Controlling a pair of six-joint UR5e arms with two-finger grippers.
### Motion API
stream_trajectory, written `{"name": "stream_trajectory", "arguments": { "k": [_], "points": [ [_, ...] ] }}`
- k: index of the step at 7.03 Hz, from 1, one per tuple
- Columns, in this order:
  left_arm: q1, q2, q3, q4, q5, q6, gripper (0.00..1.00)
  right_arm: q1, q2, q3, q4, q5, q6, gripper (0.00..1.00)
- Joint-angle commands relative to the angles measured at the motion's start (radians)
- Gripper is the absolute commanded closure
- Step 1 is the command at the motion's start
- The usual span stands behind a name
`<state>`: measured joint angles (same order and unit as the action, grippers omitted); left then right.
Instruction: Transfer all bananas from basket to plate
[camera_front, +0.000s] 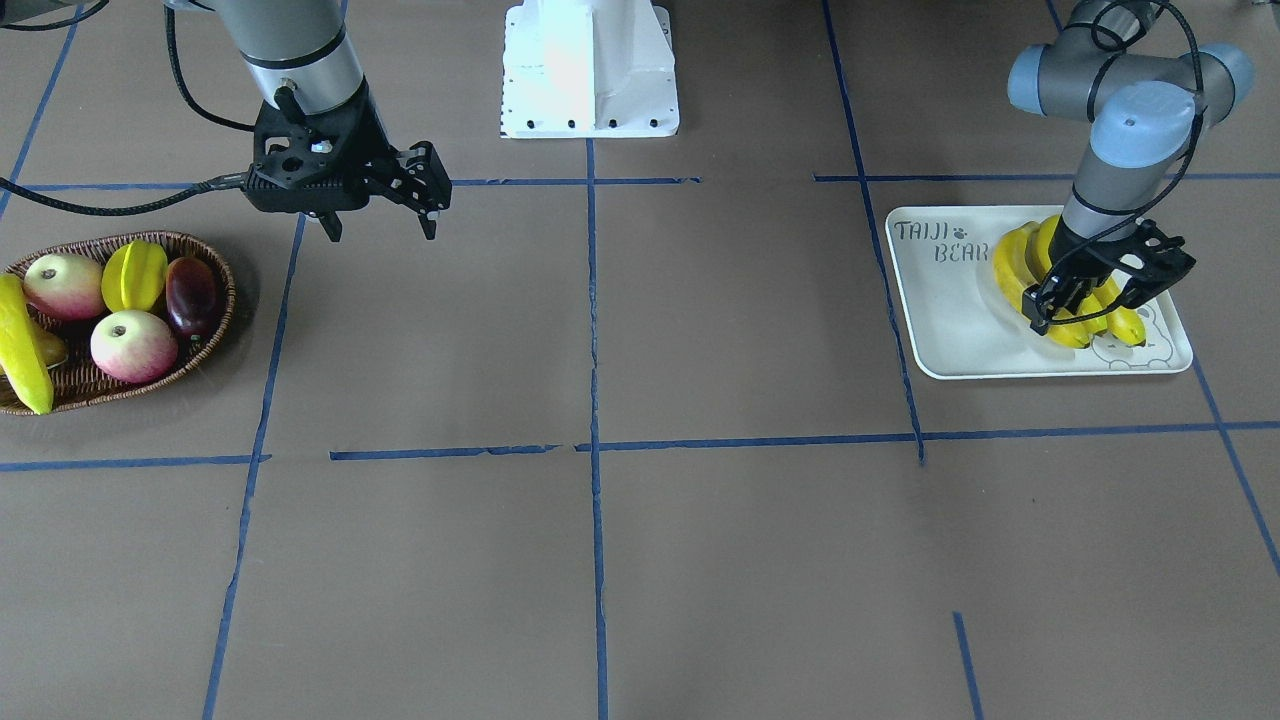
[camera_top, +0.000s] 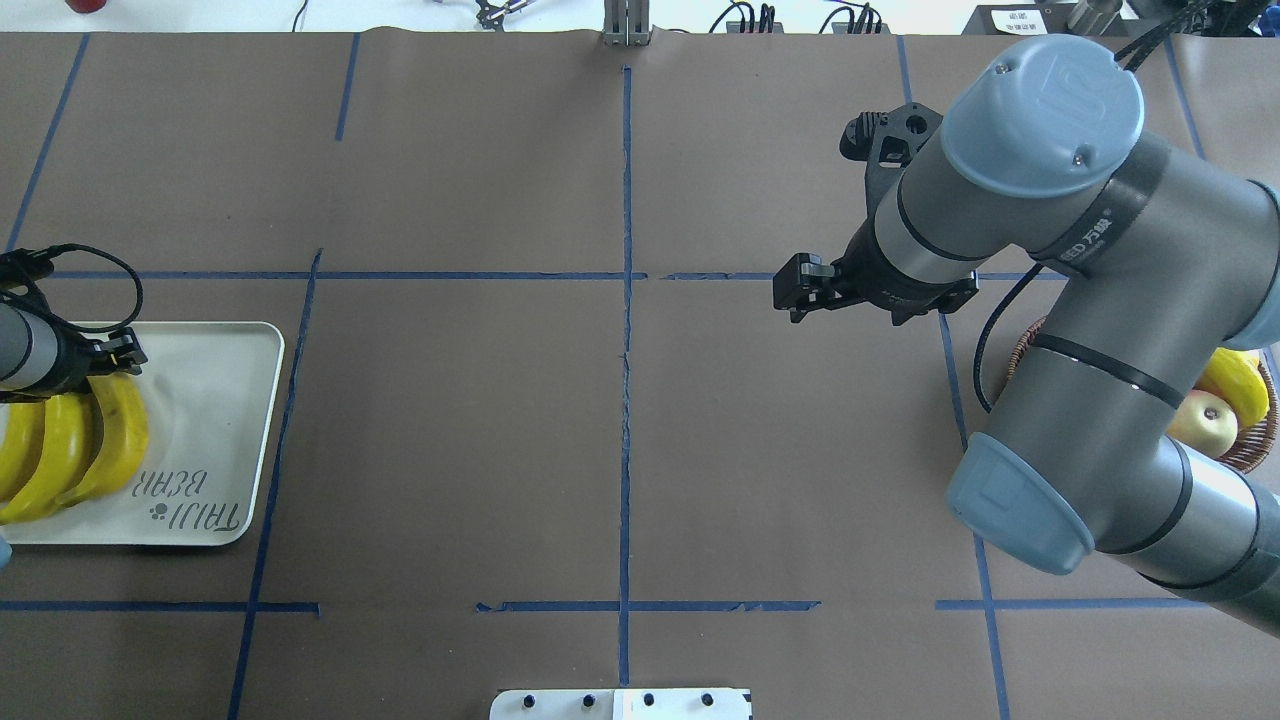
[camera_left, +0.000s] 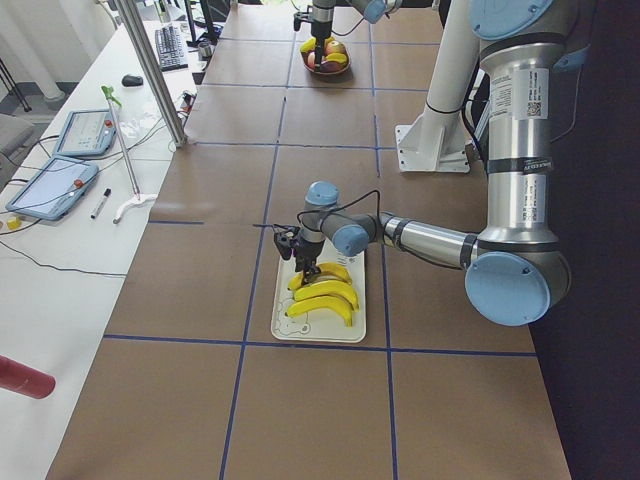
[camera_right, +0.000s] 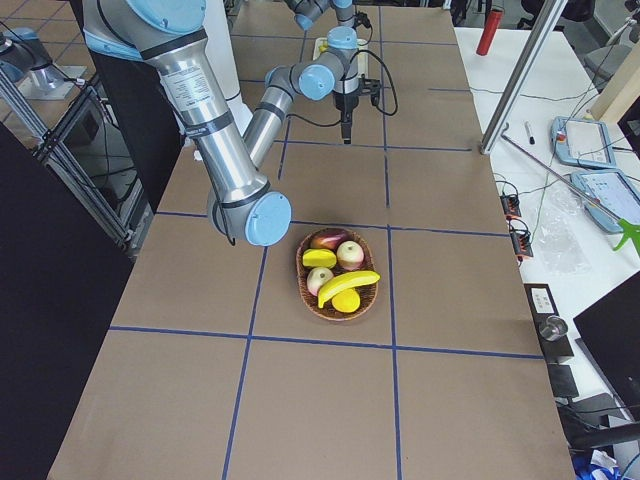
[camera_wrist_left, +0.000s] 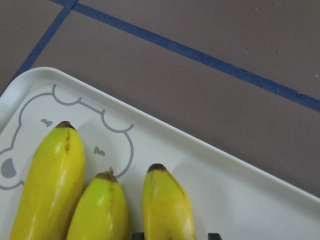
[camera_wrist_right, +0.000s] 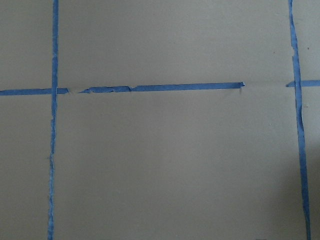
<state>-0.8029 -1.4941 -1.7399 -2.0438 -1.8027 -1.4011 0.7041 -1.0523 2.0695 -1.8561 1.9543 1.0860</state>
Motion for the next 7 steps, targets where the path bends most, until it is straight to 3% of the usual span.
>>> {"name": "stream_trajectory", "arguments": {
  "k": [1,3,5,7],
  "points": [
    [-0.001,0.0,-0.013,0.007,-0.004,0.031,0.0,0.001,0.003,0.001,0.0,0.0,-0.002,0.0],
    [-0.019,0.011,-0.058,0.014,-0.144,0.123,0.0,0.024,0.006,0.001,-0.005,0.023,-0.002,0.0],
    [-0.073,0.037,-0.163,0.078,-0.193,0.242,0.0,0.07,0.003,0.001,-0.011,0.057,-0.006,0.0],
    [-0.078,-0.029,-0.339,0.364,-0.195,0.367,0.0,0.132,-0.029,0.003,-0.023,0.124,-0.157,0.0]
  ]
}}
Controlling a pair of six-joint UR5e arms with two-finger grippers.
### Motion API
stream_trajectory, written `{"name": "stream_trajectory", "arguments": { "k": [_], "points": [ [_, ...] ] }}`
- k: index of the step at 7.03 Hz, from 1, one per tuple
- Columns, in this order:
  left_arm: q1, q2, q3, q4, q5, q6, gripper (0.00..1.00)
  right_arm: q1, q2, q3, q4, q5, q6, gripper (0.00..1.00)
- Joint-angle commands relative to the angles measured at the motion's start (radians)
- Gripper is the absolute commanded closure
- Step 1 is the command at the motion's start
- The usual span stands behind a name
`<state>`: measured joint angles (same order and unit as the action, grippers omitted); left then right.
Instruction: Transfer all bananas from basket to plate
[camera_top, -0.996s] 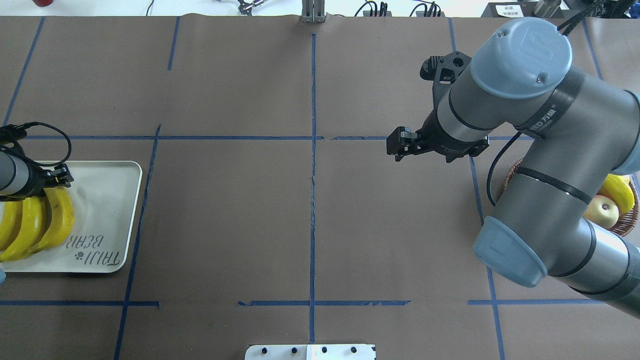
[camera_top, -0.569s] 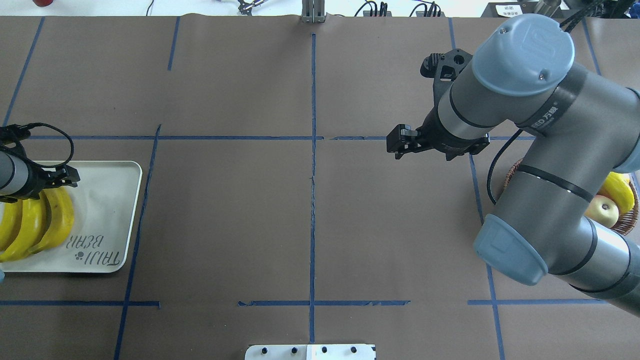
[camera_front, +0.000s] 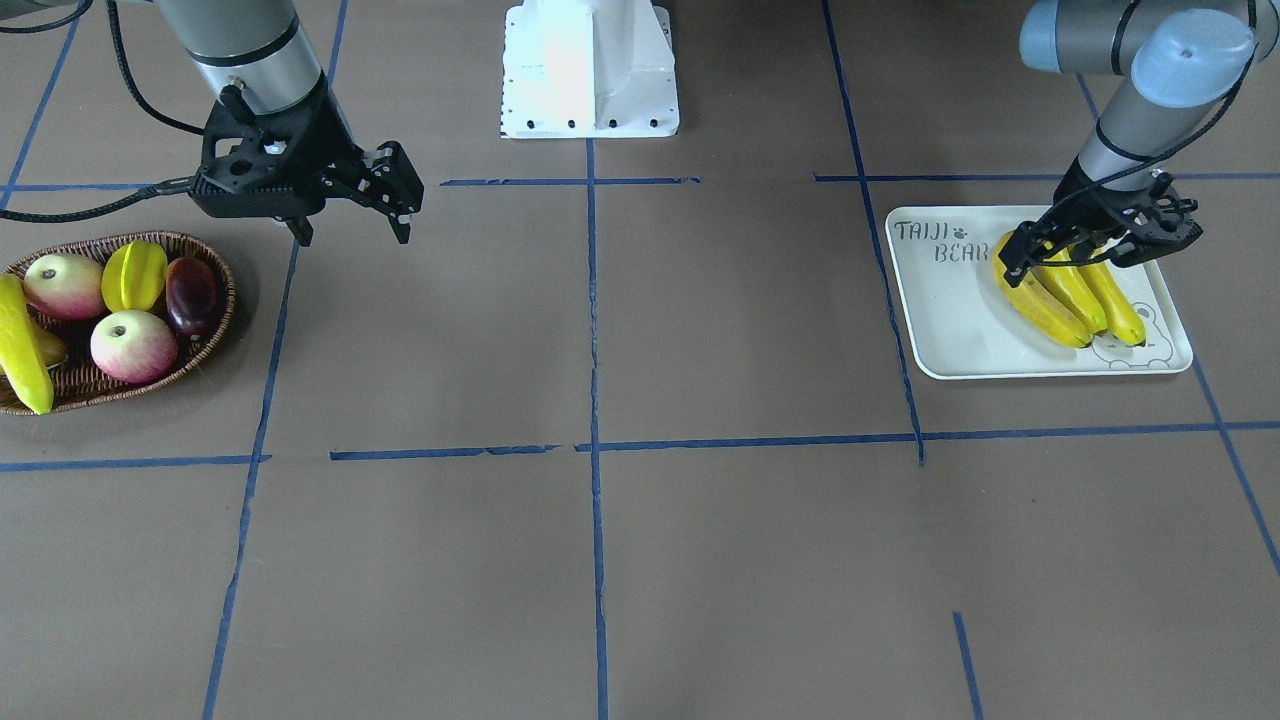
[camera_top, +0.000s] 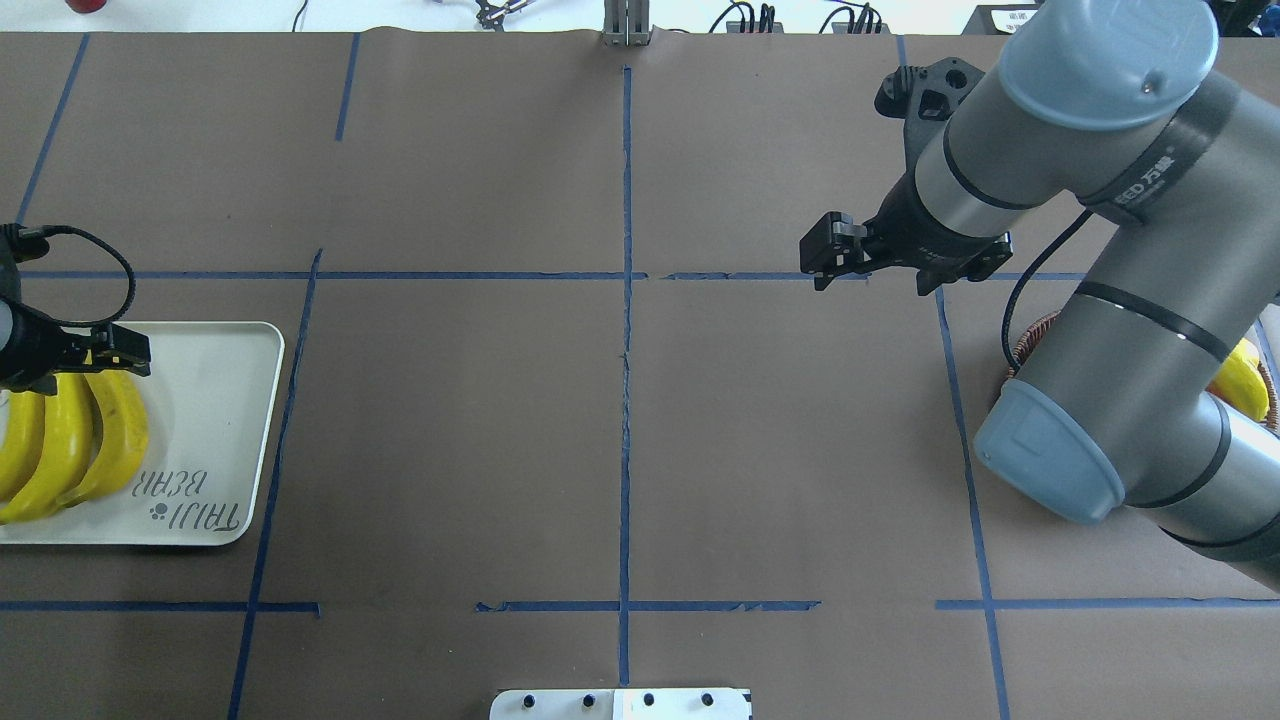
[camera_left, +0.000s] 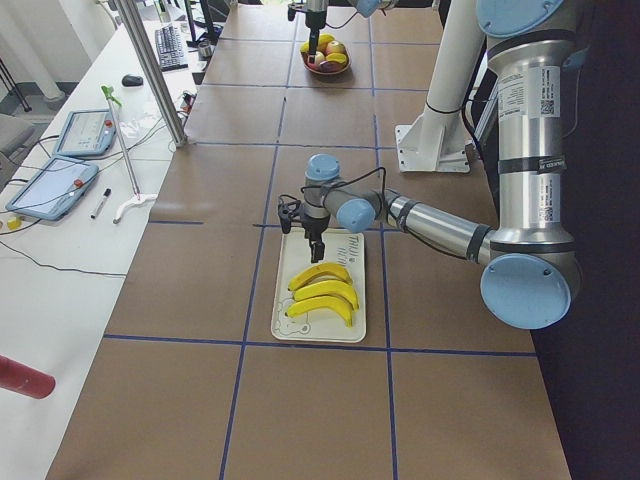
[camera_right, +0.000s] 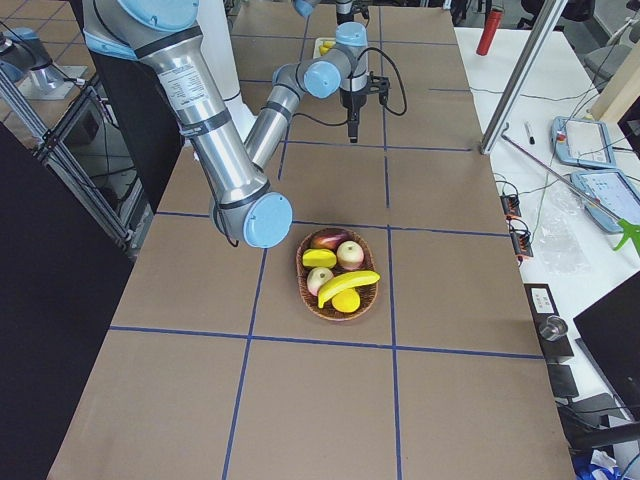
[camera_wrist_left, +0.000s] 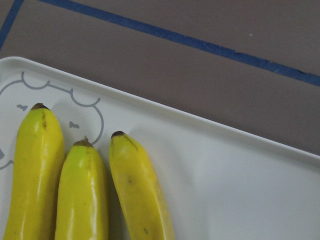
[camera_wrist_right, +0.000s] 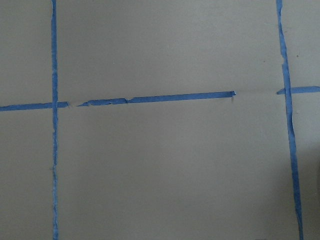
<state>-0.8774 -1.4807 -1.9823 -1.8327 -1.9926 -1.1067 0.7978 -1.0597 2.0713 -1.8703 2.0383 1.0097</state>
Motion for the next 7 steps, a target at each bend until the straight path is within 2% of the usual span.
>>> {"name": "stream_trajectory", "arguments": {
  "k": [1,3,5,6,7],
  "points": [
    [-0.002,-0.103,-0.116,0.188,-0.032,0.073,0.0,0.059,-0.048,0.0,-0.009,0.042,-0.138,0.0],
    [0.011,-0.202,-0.119,0.176,-0.06,0.062,0.0,0.142,-0.161,0.027,-0.009,0.057,-0.381,0.0],
    [0.038,-0.205,-0.122,0.177,-0.058,0.06,0.0,0.277,-0.317,0.035,0.002,0.14,-0.66,0.0],
    [0.038,-0.205,-0.121,0.177,-0.058,0.06,0.0,0.331,-0.398,0.041,0.01,0.14,-0.786,0.0],
    [0.041,-0.205,-0.119,0.177,-0.058,0.06,0.0,0.359,-0.467,0.041,0.061,0.16,-0.836,0.0]
  ]
}}
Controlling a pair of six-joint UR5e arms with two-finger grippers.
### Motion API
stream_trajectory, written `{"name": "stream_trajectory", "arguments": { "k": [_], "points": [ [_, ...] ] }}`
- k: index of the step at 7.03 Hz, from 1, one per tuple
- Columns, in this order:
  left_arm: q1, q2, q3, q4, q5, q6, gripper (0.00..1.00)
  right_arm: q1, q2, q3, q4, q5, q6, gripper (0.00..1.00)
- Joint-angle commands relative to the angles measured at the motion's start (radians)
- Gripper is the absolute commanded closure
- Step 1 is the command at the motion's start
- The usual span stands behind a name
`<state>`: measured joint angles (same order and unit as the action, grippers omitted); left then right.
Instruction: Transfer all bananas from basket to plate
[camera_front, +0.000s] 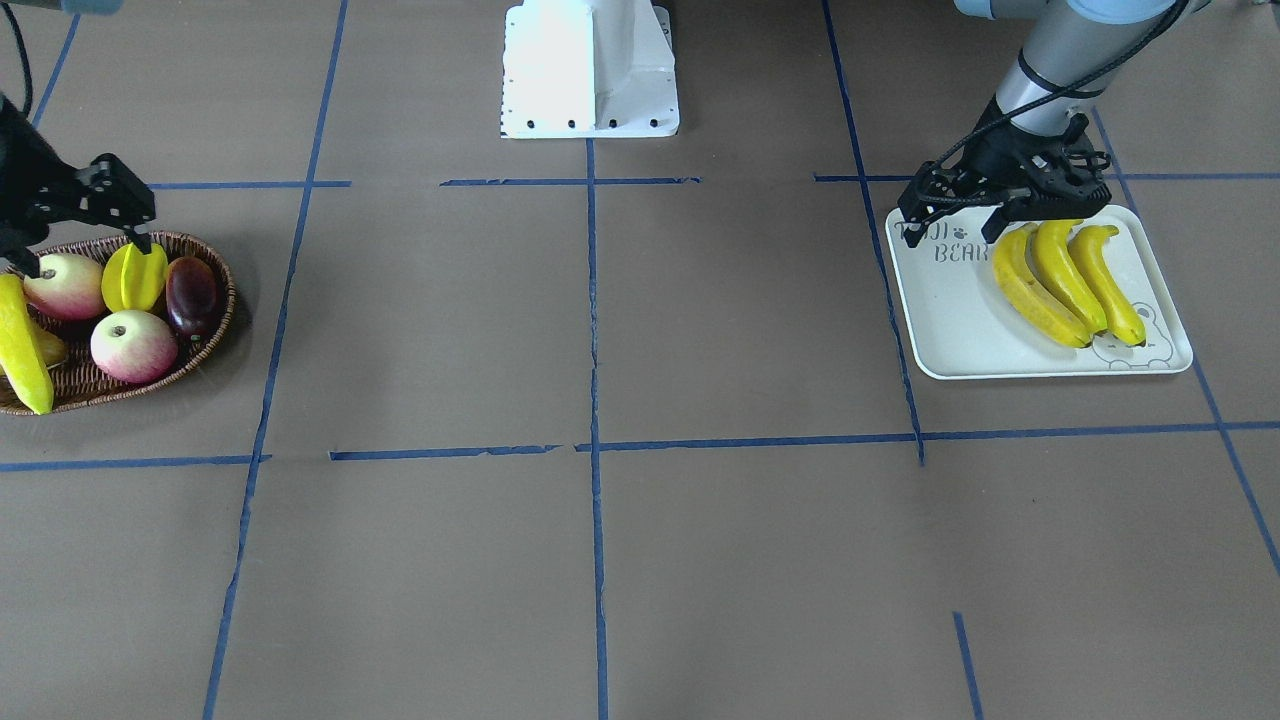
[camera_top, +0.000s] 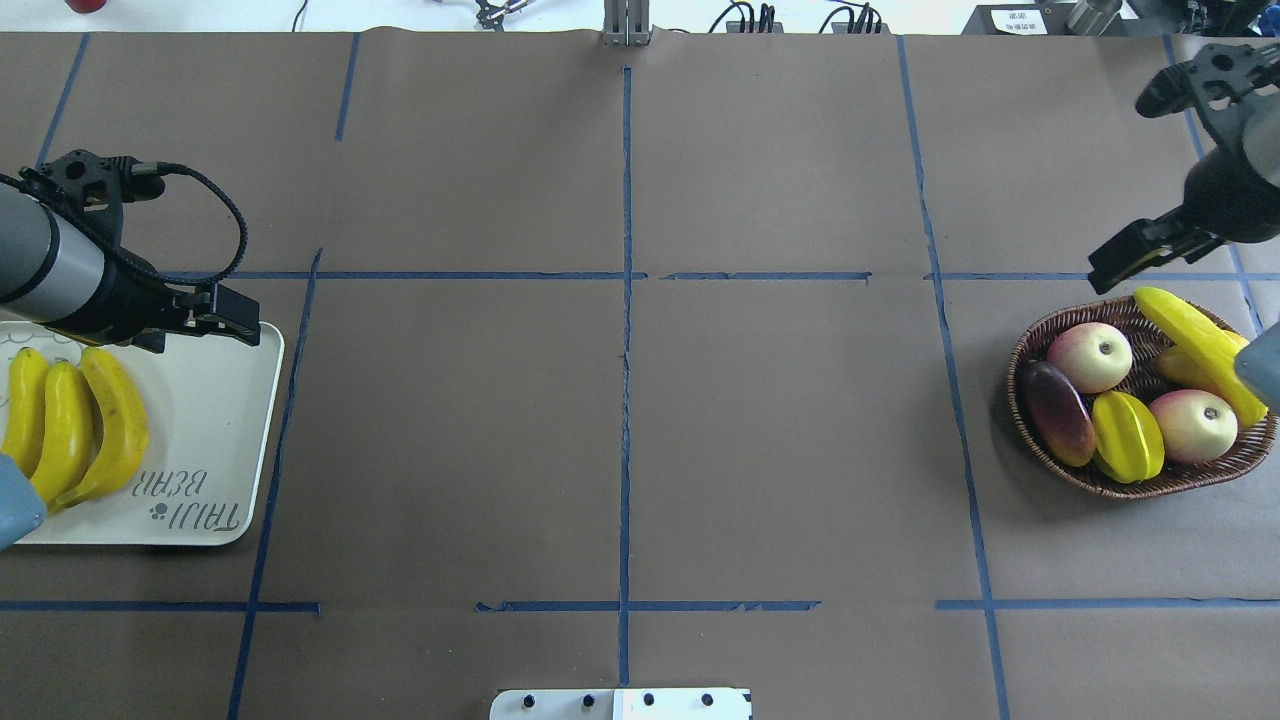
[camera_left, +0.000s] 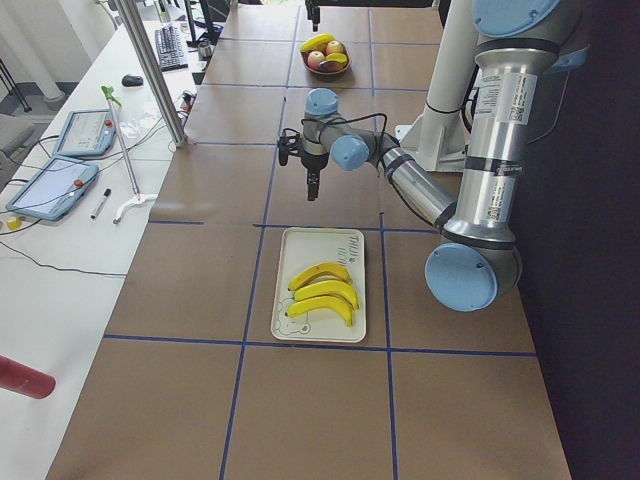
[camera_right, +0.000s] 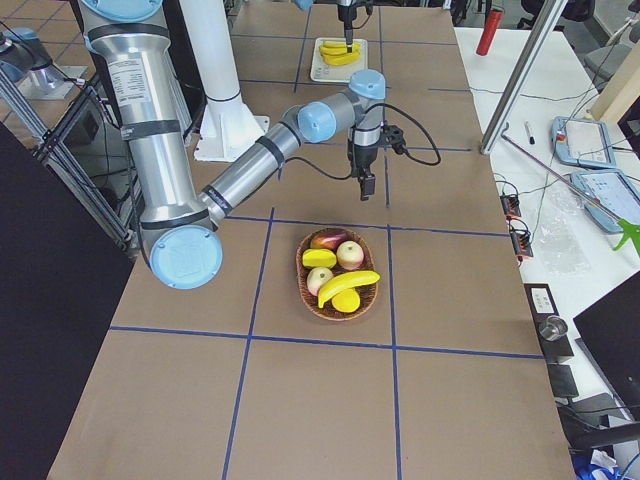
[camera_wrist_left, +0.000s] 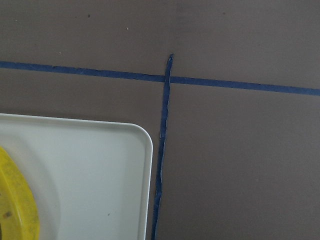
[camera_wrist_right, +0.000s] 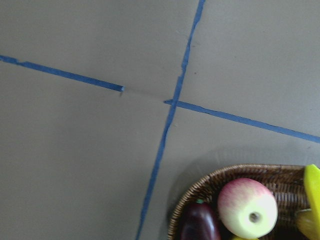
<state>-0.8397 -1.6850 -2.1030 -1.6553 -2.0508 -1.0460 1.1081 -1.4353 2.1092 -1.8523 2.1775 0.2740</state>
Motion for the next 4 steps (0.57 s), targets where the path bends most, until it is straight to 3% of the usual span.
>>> {"name": "stream_trajectory", "arguments": {
  "k": [1,4],
  "points": [
    [0.004,-0.001,0.004,0.0,0.001,0.0,0.0,0.05,-0.159,-0.012,0.147,0.021,-0.107,0.0],
    [0.004,-0.001,0.011,0.0,0.003,0.0,0.0,0.05,-0.229,-0.197,0.387,-0.065,-0.199,0.0]
  ]
}}
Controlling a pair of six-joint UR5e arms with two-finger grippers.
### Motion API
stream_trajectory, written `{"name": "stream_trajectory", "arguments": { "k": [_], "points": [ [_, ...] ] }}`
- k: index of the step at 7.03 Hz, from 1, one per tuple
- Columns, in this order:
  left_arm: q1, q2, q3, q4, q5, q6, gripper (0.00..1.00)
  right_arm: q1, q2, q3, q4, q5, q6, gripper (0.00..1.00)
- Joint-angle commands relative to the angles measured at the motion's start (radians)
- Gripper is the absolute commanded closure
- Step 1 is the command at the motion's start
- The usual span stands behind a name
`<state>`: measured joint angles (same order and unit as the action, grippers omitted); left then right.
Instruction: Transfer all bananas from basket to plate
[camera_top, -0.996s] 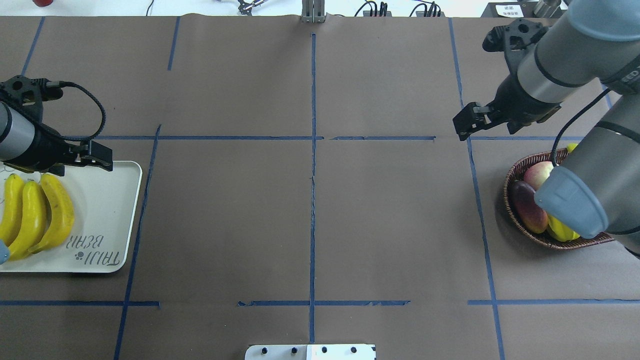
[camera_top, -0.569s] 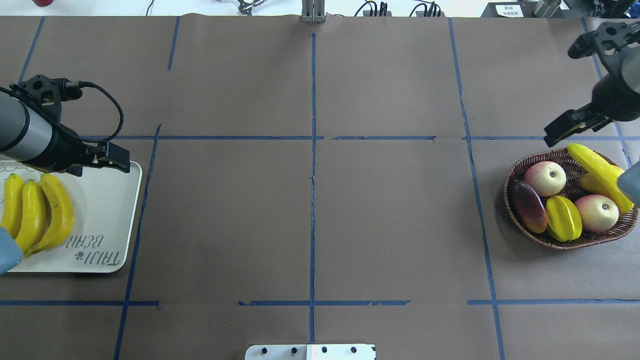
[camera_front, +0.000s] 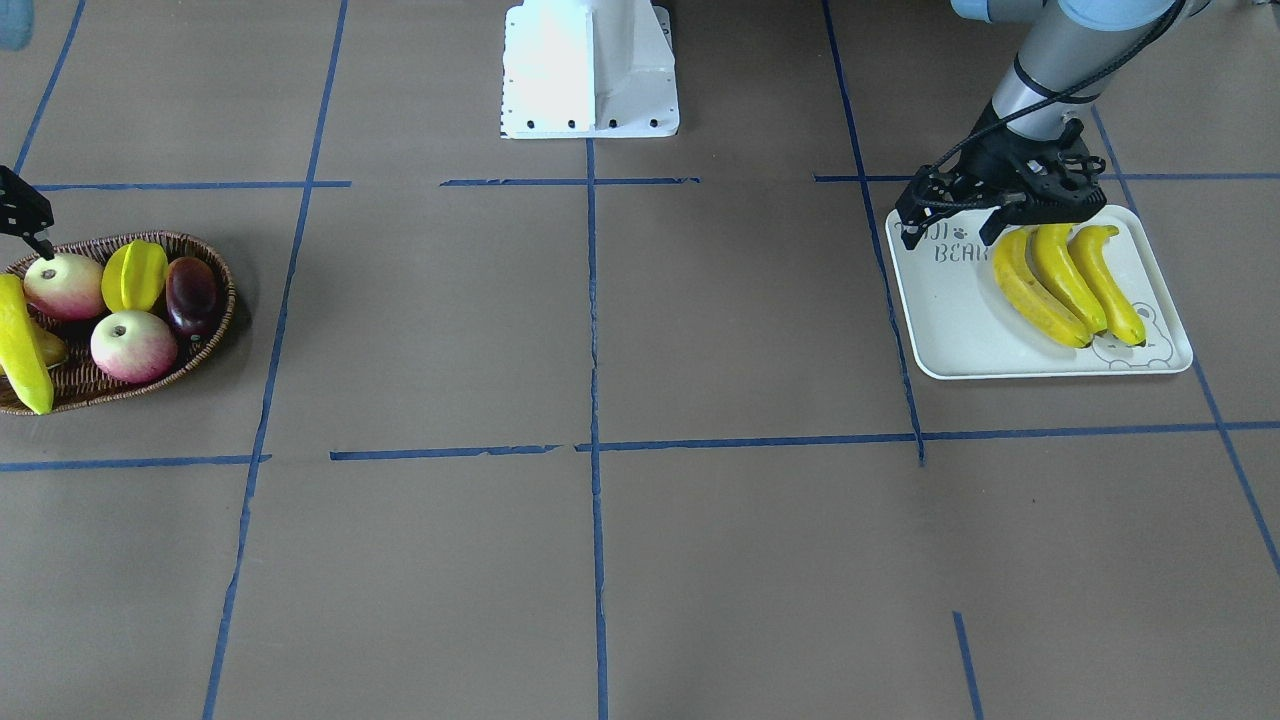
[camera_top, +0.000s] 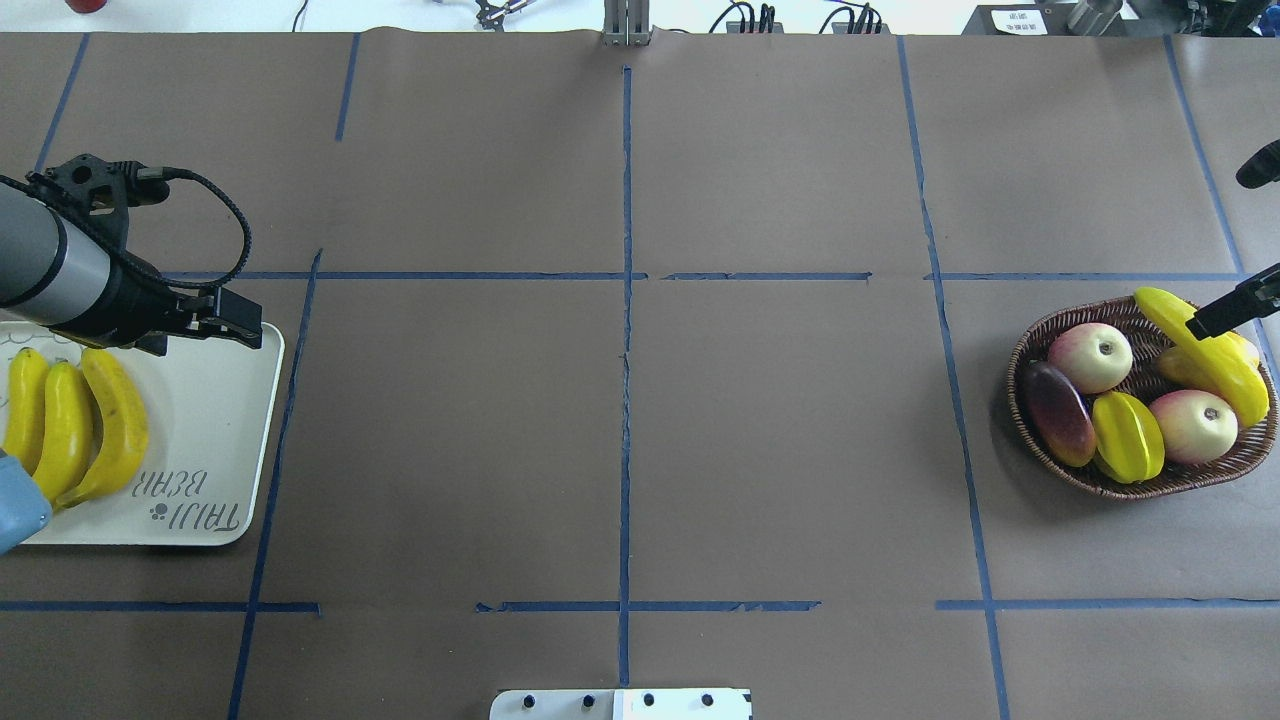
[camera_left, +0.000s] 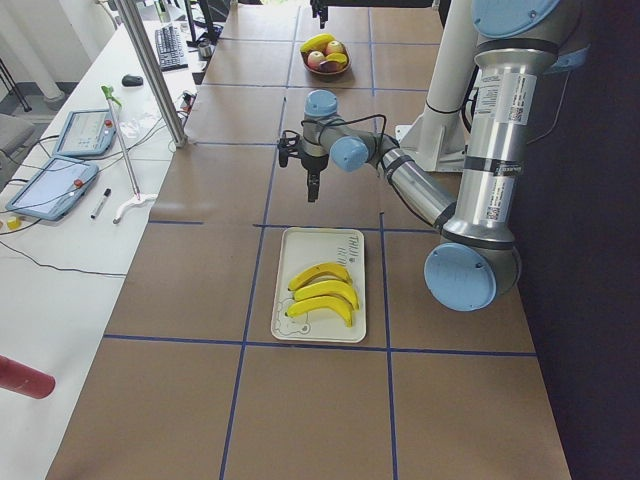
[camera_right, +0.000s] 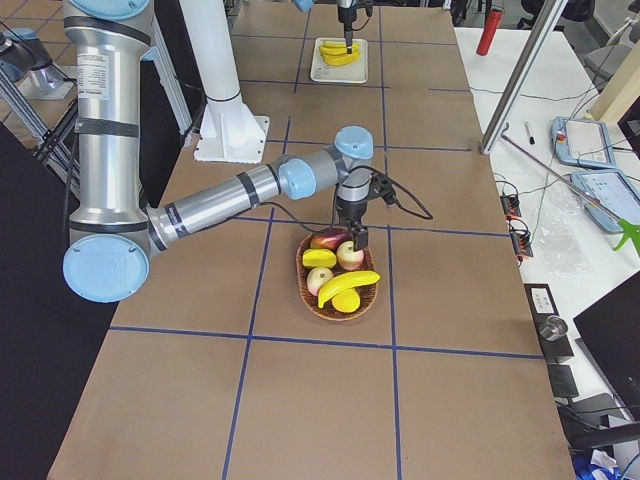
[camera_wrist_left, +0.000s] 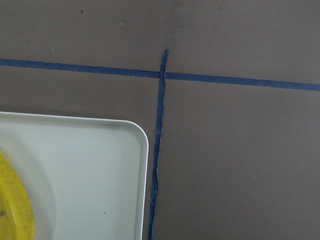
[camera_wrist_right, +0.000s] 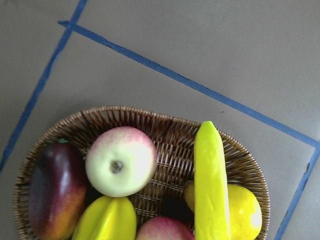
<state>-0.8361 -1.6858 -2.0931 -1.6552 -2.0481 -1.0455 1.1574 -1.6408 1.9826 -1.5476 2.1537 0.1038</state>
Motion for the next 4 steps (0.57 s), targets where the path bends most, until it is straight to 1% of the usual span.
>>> {"name": "stream_trajectory", "arguments": {
  "k": [1,2,3,4],
  "points": [
    [0.002,0.0,0.001,0.0,0.0,-0.001,0.0,-0.001,-0.054,-0.105,0.124,-0.067,-0.026,0.0],
    [0.002,-0.002,0.001,0.0,0.0,0.001,0.0,-0.002,-0.056,-0.148,0.168,-0.074,-0.024,0.0],
    [0.002,-0.002,0.001,0.0,0.0,0.001,0.0,-0.011,-0.045,-0.174,0.179,-0.072,-0.012,0.0],
    [0.002,0.0,-0.001,0.0,-0.001,-0.001,0.0,-0.019,-0.041,-0.179,0.179,-0.071,-0.009,0.0]
  ]
}}
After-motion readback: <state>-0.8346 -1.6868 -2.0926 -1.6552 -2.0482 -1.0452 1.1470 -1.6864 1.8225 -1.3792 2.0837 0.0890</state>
